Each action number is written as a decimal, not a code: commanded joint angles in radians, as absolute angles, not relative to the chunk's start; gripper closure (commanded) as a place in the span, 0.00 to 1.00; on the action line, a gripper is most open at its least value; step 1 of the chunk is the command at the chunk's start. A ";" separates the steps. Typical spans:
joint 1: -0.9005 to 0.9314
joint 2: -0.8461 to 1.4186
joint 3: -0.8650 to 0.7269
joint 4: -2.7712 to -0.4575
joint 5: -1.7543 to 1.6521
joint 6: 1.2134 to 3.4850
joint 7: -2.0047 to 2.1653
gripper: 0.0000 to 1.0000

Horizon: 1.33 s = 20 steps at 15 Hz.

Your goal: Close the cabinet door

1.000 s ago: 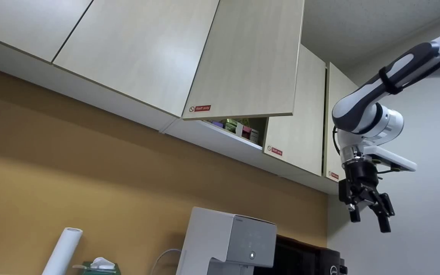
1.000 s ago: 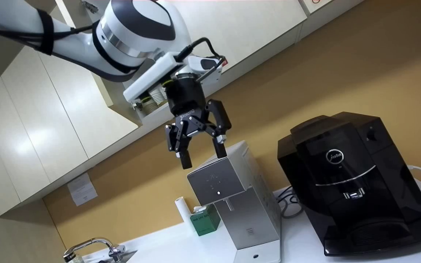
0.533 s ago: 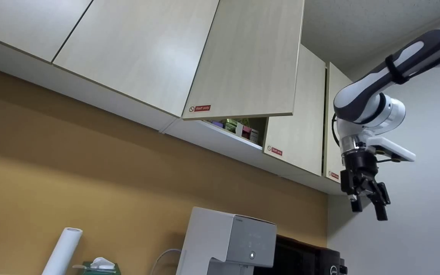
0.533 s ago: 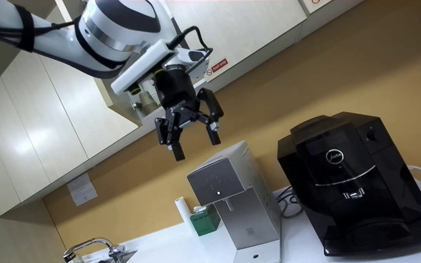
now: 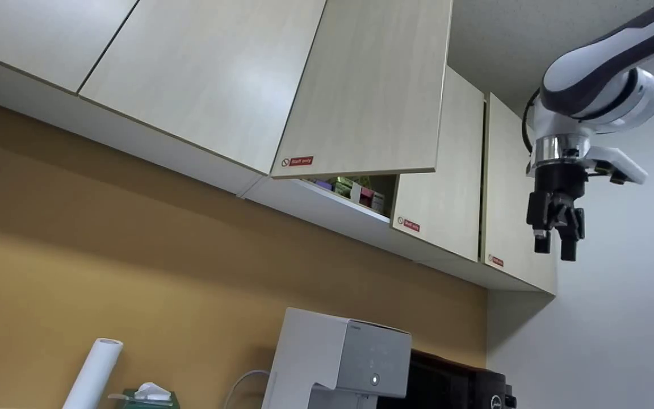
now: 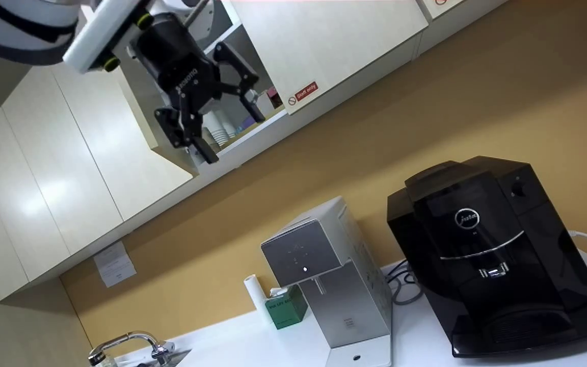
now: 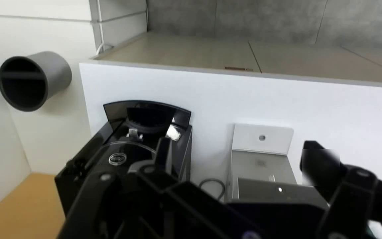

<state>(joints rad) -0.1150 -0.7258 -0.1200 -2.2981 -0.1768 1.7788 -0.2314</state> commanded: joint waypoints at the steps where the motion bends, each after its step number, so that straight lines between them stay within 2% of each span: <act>1: -0.093 -0.761 -0.131 -2.308 -0.179 1.810 -0.224 0.00; 8: -0.024 -0.837 -0.123 -2.355 -0.140 1.932 -0.279 0.00; 13: 0.065 -0.822 -0.084 -2.301 -0.036 2.019 -0.253 0.00; 20: 0.155 -0.841 -0.062 -2.261 0.051 2.036 -0.296 0.00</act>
<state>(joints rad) 0.1214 -0.8342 -0.0642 -2.2889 0.0184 2.0316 -0.2828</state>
